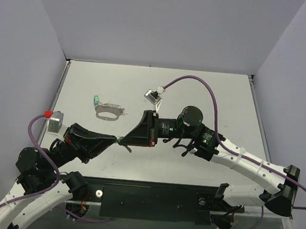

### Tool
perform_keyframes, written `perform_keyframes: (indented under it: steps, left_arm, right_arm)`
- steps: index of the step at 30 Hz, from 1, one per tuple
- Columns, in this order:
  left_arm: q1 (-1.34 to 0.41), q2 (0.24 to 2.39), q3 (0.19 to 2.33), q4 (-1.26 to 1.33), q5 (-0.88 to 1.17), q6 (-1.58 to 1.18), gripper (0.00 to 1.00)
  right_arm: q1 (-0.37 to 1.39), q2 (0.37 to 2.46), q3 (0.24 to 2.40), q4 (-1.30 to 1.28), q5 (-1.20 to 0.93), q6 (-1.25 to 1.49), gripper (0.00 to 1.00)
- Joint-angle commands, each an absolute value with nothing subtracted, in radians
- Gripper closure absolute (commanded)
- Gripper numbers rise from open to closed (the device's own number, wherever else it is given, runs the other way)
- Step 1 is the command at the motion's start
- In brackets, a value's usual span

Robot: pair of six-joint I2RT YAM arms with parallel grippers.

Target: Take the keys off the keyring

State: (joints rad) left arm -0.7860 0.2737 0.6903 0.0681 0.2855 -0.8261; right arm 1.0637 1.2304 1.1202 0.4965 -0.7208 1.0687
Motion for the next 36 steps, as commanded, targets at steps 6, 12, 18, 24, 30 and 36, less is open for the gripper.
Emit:
perform_keyframes:
  steps: [6, 12, 18, 24, 30, 36]
  left_arm:
    - [-0.79, 0.308, 0.742, 0.002, 0.314, -0.756, 1.0]
    - [-0.79, 0.31, 0.788, -0.136, 0.308, -0.693, 1.0]
    - [-0.79, 0.319, 0.807, -0.205, 0.313, -0.655, 1.0]
    - [-0.788, 0.333, 0.821, -0.294, 0.331, -0.601, 1.0]
    - [-0.788, 0.347, 0.819, -0.339, 0.347, -0.571, 1.0]
    - [-0.788, 0.36, 0.836, -0.394, 0.353, -0.538, 1.0]
  right_arm:
    - [1.071, 1.224, 1.164, 0.486, -0.724, 1.02, 1.0]
    - [1.068, 1.219, 1.172, 0.428, -0.703, 0.993, 1.0]
    - [1.063, 1.207, 1.18, 0.394, -0.692, 0.979, 1.0]
    - [1.054, 1.189, 1.184, 0.338, -0.681, 0.95, 1.0]
    - [1.048, 1.181, 1.187, 0.305, -0.677, 0.934, 1.0]
    - [1.045, 1.181, 1.195, 0.278, -0.673, 0.92, 1.0]
